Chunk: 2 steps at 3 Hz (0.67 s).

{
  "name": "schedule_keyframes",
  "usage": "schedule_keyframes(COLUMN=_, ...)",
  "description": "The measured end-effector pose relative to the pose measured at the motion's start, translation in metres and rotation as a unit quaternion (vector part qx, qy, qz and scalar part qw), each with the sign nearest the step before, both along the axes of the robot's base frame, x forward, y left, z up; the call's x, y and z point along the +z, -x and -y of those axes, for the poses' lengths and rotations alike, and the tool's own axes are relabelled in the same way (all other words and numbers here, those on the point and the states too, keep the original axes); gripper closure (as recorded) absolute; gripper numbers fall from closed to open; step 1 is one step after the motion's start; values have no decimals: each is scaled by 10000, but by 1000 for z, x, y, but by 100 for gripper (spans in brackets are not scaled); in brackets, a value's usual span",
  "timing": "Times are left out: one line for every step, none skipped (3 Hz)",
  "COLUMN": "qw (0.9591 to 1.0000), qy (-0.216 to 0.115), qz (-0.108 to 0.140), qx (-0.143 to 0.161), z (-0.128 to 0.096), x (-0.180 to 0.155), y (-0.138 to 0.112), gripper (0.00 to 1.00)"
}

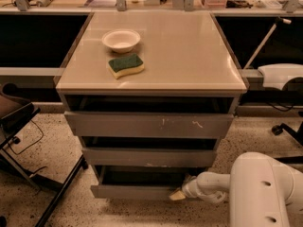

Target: Open bottom drawer

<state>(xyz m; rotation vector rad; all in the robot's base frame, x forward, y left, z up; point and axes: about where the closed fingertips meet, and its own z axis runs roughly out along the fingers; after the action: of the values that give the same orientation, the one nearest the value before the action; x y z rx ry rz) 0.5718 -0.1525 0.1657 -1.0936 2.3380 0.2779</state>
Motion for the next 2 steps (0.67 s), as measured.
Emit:
schedule_keyframes(qw=10000, qy=0, qz=0, qx=0, z=0, x=0, y=0, gripper=42)
schedule_keyframes(qw=10000, qy=0, qz=0, qx=0, z=0, x=0, y=0, gripper=66)
